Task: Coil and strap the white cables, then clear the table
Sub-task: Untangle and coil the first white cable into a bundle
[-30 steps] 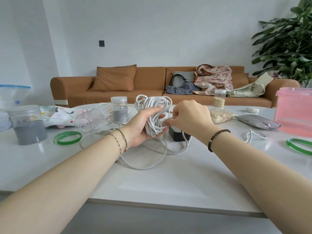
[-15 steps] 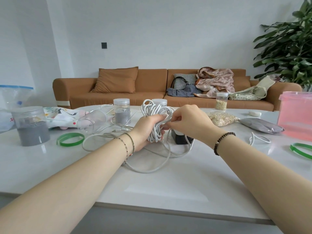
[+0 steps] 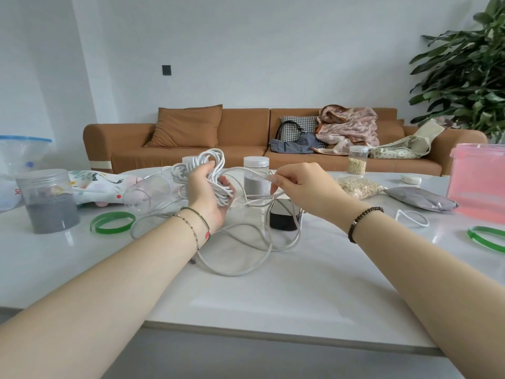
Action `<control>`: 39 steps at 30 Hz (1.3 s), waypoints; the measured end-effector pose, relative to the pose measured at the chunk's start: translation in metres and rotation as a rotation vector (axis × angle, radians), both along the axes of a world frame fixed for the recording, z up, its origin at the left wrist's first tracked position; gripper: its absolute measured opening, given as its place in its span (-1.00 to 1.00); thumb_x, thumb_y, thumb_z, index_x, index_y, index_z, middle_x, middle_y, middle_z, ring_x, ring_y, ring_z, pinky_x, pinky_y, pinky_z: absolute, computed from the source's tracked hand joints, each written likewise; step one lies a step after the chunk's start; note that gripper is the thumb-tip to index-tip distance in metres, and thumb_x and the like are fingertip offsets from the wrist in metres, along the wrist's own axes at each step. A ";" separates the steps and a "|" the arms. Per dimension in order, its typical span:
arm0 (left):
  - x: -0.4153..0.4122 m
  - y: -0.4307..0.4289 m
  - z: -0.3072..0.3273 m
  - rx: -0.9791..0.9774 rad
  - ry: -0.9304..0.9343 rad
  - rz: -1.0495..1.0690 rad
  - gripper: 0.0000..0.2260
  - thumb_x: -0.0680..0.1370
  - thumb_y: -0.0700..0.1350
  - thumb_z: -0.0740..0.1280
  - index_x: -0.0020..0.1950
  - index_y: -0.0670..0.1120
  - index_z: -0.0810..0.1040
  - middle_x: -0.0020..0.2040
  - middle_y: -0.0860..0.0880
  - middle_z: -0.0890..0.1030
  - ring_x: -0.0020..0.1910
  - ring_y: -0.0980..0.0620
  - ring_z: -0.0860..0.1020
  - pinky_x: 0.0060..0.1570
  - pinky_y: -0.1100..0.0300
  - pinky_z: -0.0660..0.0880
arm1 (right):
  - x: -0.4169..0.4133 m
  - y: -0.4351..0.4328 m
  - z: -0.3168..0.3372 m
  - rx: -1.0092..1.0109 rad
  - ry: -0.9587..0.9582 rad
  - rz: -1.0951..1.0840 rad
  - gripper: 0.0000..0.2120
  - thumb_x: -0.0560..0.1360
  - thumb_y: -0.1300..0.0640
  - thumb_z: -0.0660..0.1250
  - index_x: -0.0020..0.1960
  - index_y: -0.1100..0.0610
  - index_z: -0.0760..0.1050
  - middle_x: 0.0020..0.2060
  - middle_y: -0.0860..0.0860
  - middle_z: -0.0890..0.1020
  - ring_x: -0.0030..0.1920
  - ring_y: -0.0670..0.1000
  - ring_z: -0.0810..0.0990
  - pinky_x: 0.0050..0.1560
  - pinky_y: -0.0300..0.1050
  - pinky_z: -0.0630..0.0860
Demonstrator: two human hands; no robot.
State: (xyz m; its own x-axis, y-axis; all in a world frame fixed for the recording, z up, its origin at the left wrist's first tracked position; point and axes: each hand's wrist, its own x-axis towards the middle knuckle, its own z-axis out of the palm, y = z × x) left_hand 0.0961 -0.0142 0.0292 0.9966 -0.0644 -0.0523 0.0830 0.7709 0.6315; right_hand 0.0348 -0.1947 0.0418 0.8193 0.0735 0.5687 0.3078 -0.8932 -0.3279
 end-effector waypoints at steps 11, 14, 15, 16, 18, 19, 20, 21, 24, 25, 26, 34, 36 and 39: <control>-0.014 -0.005 -0.001 0.162 -0.174 -0.324 -0.84 0.54 -0.13 0.32 -0.20 -0.13 0.62 -0.29 -0.06 0.52 -0.34 0.04 0.50 -0.30 0.22 0.47 | 0.006 -0.009 0.005 0.405 -0.162 -0.114 -0.68 0.61 -0.11 0.25 -0.19 0.02 0.63 -0.63 -0.17 0.38 -0.53 -0.12 0.29 -0.38 -0.14 0.22; -0.021 -0.006 -0.001 0.229 -0.241 -0.492 -0.86 0.48 -0.18 0.30 -0.07 -0.17 0.64 -0.23 -0.11 0.53 -0.35 0.02 0.48 -0.41 0.23 0.45 | 0.011 -0.014 0.007 0.571 -0.156 -0.154 -0.64 0.60 -0.10 0.27 -0.20 0.11 0.64 -0.59 -0.12 0.39 -0.49 -0.05 0.31 -0.33 -0.11 0.30; -0.022 -0.007 -0.003 0.284 -0.269 -0.561 -0.81 0.45 -0.18 0.31 0.02 -0.19 0.59 -0.19 -0.12 0.53 -0.34 0.01 0.47 -0.42 0.22 0.45 | 0.012 -0.016 0.008 0.632 -0.152 -0.163 -0.63 0.60 -0.10 0.27 -0.21 0.12 0.63 -0.55 -0.11 0.40 -0.48 -0.04 0.32 -0.32 -0.09 0.31; -0.024 -0.008 -0.005 0.356 -0.297 -0.638 -0.74 0.43 -0.18 0.33 0.10 -0.19 0.54 -0.16 -0.13 0.53 -0.34 0.00 0.46 -0.41 0.21 0.46 | 0.013 -0.017 0.008 0.684 -0.145 -0.164 -0.63 0.60 -0.09 0.28 -0.24 0.12 0.62 -0.51 -0.07 0.43 -0.47 -0.04 0.33 -0.30 -0.07 0.32; -0.027 -0.011 -0.009 0.486 -0.330 -0.782 -0.70 0.42 -0.18 0.34 0.14 -0.19 0.52 -0.14 -0.14 0.54 -0.33 -0.01 0.45 -0.41 0.20 0.46 | 0.013 -0.016 0.008 0.741 -0.141 -0.138 -0.63 0.60 -0.06 0.28 -0.30 0.09 0.58 -0.47 -0.04 0.45 -0.45 -0.05 0.34 -0.27 -0.08 0.33; -0.030 -0.013 -0.010 0.516 -0.326 -0.834 -0.73 0.42 -0.18 0.33 0.10 -0.19 0.53 -0.16 -0.14 0.54 -0.34 -0.01 0.45 -0.41 0.21 0.44 | 0.012 -0.013 0.009 0.738 -0.143 -0.122 -0.63 0.60 -0.06 0.29 -0.29 0.11 0.57 -0.46 -0.03 0.45 -0.43 -0.05 0.34 -0.27 -0.10 0.33; -0.032 -0.014 -0.011 0.522 -0.313 -0.873 -0.78 0.43 -0.19 0.31 0.05 -0.19 0.53 -0.18 -0.14 0.53 -0.35 0.00 0.44 -0.42 0.22 0.41 | 0.010 -0.010 0.010 0.730 -0.149 -0.106 -0.64 0.60 -0.06 0.30 -0.27 0.14 0.58 -0.44 -0.01 0.46 -0.41 -0.05 0.35 -0.27 -0.11 0.33; -0.033 -0.014 -0.010 0.525 -0.304 -0.894 -0.83 0.45 -0.19 0.29 0.02 -0.19 0.53 -0.20 -0.13 0.51 -0.36 0.01 0.42 -0.42 0.22 0.38 | 0.009 -0.008 0.011 0.731 -0.161 -0.086 -0.64 0.59 -0.06 0.31 -0.24 0.15 0.60 -0.42 0.01 0.46 -0.40 -0.06 0.35 -0.27 -0.12 0.34; -0.031 -0.013 -0.008 0.582 -0.332 -0.870 -0.90 0.49 -0.20 0.29 -0.02 -0.17 0.51 -0.25 -0.10 0.46 -0.37 0.04 0.39 -0.41 0.24 0.34 | 0.000 -0.002 0.018 0.762 -0.204 0.028 -0.68 0.54 -0.07 0.39 -0.26 0.12 0.65 -0.47 -0.03 0.42 -0.44 -0.11 0.30 -0.34 -0.25 0.31; -0.029 -0.013 -0.009 0.616 -0.350 -0.841 -0.90 0.49 -0.20 0.32 -0.02 -0.16 0.50 -0.26 -0.08 0.45 -0.37 0.05 0.39 -0.41 0.23 0.34 | -0.003 0.000 0.019 0.756 -0.229 0.069 -0.70 0.53 -0.06 0.42 -0.27 0.11 0.66 -0.51 -0.08 0.38 -0.46 -0.14 0.29 -0.36 -0.30 0.30; -0.029 -0.015 -0.010 0.656 -0.366 -0.798 -0.89 0.48 -0.19 0.36 -0.03 -0.15 0.50 -0.28 -0.07 0.44 -0.37 0.06 0.39 -0.42 0.23 0.35 | -0.005 0.001 0.020 0.743 -0.260 0.099 -0.71 0.51 -0.05 0.44 -0.27 0.12 0.66 -0.56 -0.14 0.35 -0.47 -0.17 0.29 -0.36 -0.34 0.30; -0.008 -0.013 -0.012 0.751 -0.342 -0.059 -0.61 0.30 0.22 0.49 -0.03 -0.01 0.65 -0.19 -0.07 0.61 -0.21 -0.06 0.58 -0.08 0.06 0.54 | -0.008 0.025 0.005 0.344 -0.284 0.239 -0.73 0.55 -0.04 0.39 -0.23 0.10 0.59 -0.49 0.07 0.49 -0.47 -0.12 0.31 -0.39 -0.27 0.23; -0.002 -0.008 -0.010 0.668 -0.241 0.095 -0.58 0.31 0.25 0.45 -0.03 -0.02 0.67 -0.21 -0.05 0.60 -0.17 -0.05 0.56 -0.08 0.05 0.50 | -0.007 0.032 -0.001 0.260 -0.232 0.253 -0.80 0.57 0.01 0.36 -0.19 0.06 0.59 -0.49 0.05 0.49 -0.48 -0.10 0.31 -0.40 -0.27 0.22; 0.001 -0.005 -0.007 0.539 -0.117 0.206 -0.63 0.45 0.19 0.43 -0.11 -0.13 0.59 -0.41 -0.07 0.48 -0.40 -0.02 0.47 -0.22 0.09 0.42 | -0.005 0.038 -0.007 0.200 -0.169 0.250 -0.88 0.56 0.08 0.36 -0.16 0.03 0.58 -0.48 0.04 0.50 -0.47 -0.06 0.34 -0.37 -0.17 0.29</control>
State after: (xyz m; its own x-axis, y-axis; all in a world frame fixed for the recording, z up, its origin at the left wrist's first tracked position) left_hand 0.0972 -0.0190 0.0224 0.9868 0.1368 0.0871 -0.1285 0.3317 0.9346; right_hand 0.0294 -0.1571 0.0344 0.6829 0.1332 0.7183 0.5736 -0.7067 -0.4143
